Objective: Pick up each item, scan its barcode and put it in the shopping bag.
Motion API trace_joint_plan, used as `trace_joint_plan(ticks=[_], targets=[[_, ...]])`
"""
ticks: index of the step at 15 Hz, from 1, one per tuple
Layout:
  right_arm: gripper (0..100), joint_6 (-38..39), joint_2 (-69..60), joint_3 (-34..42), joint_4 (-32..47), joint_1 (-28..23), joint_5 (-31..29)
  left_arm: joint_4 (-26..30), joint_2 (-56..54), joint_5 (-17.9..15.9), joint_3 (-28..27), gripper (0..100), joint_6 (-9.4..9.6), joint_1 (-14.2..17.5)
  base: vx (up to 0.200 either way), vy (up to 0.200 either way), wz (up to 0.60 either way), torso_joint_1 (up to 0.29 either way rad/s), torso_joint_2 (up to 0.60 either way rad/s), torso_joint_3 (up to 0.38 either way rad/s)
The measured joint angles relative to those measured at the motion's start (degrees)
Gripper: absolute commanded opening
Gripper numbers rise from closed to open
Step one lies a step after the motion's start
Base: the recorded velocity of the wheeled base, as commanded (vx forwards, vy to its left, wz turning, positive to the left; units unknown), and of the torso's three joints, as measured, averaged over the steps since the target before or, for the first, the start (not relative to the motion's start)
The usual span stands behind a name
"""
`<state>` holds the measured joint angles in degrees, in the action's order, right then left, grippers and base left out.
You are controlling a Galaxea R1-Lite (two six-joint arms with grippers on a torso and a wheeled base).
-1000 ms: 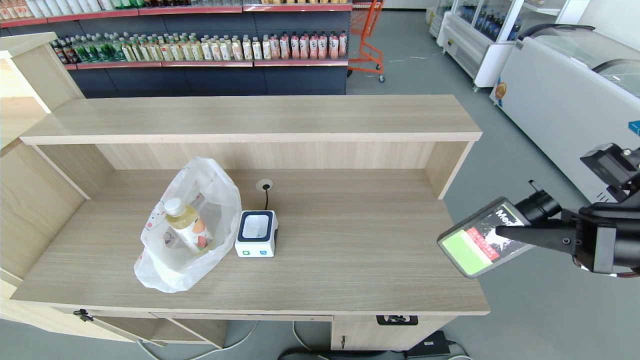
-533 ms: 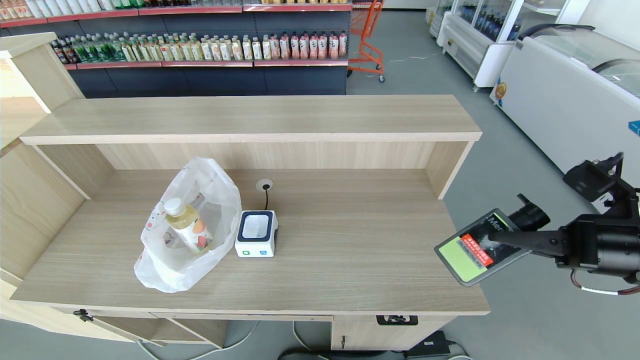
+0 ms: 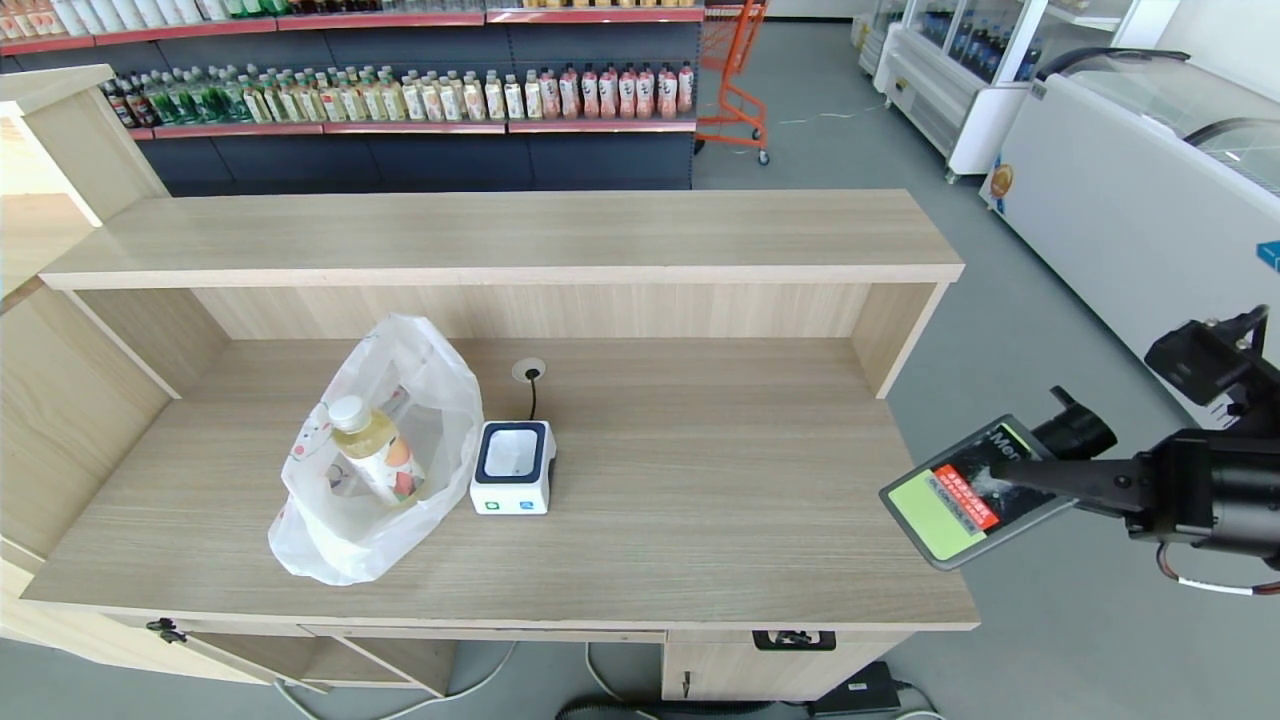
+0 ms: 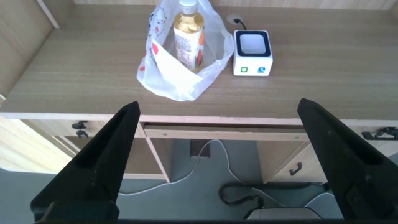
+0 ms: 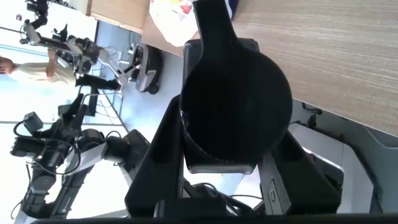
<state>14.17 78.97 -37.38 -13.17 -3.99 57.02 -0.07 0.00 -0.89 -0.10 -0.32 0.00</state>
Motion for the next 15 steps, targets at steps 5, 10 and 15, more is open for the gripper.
trace_joint_plan(ticks=[5,10,15], targets=[[0,0.96,-0.50,0.33,0.00,-0.06,-0.01,0.00,0.02,0.00,0.00,100,0.13,0.00,0.000,0.040,0.00,0.000,0.00,0.000],[0,3.23,-0.87,-0.05,-0.02,-0.17,-0.15,0.02,0.02,0.00,0.00,100,0.00,0.00,0.000,0.200,0.00,0.000,0.00,0.004],[0,3.12,-0.28,-0.52,-0.71,-0.17,-0.33,0.00,0.02,0.00,0.00,100,0.07,0.00,0.000,0.200,0.00,0.004,0.00,0.004]])
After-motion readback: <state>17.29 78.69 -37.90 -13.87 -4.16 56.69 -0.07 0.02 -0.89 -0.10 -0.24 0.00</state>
